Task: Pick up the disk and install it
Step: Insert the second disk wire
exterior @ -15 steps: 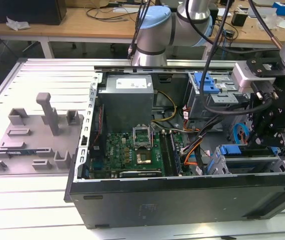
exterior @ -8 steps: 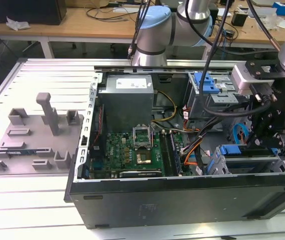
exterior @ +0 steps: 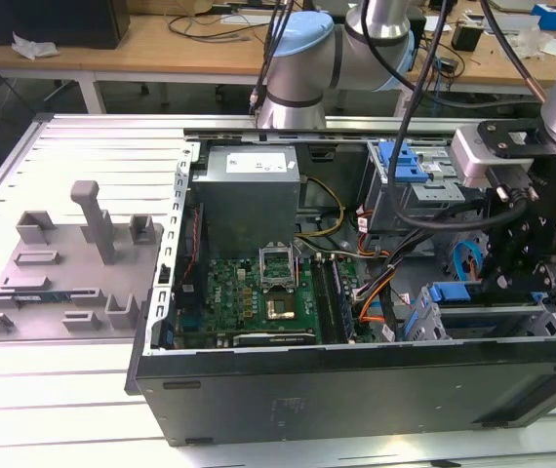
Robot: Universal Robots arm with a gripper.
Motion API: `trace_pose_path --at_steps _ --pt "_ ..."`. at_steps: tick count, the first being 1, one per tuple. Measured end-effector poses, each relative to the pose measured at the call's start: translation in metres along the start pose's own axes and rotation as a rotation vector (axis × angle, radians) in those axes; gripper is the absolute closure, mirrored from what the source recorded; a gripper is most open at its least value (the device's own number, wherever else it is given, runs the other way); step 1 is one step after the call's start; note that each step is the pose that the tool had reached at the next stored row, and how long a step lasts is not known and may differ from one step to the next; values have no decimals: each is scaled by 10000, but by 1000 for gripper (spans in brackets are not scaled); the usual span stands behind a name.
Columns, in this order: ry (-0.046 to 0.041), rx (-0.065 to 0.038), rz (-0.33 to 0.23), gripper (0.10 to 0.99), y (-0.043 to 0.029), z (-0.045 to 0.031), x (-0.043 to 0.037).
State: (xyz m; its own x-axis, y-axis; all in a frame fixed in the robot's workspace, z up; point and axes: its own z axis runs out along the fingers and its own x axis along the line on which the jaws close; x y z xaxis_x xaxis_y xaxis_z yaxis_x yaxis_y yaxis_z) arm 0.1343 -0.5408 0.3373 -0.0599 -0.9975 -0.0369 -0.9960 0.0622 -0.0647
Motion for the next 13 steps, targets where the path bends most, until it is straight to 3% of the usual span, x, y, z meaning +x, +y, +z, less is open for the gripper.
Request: trace_pose_path --at_steps 3,8,9,13 --pt "5 0 -1 725 -2 -40 -22" --pt "33 2 -3 725 -6 -182 -114" --pt "46 3 -3 725 -7 -236 -159" --pt "99 6 -7 725 -6 -332 -268"
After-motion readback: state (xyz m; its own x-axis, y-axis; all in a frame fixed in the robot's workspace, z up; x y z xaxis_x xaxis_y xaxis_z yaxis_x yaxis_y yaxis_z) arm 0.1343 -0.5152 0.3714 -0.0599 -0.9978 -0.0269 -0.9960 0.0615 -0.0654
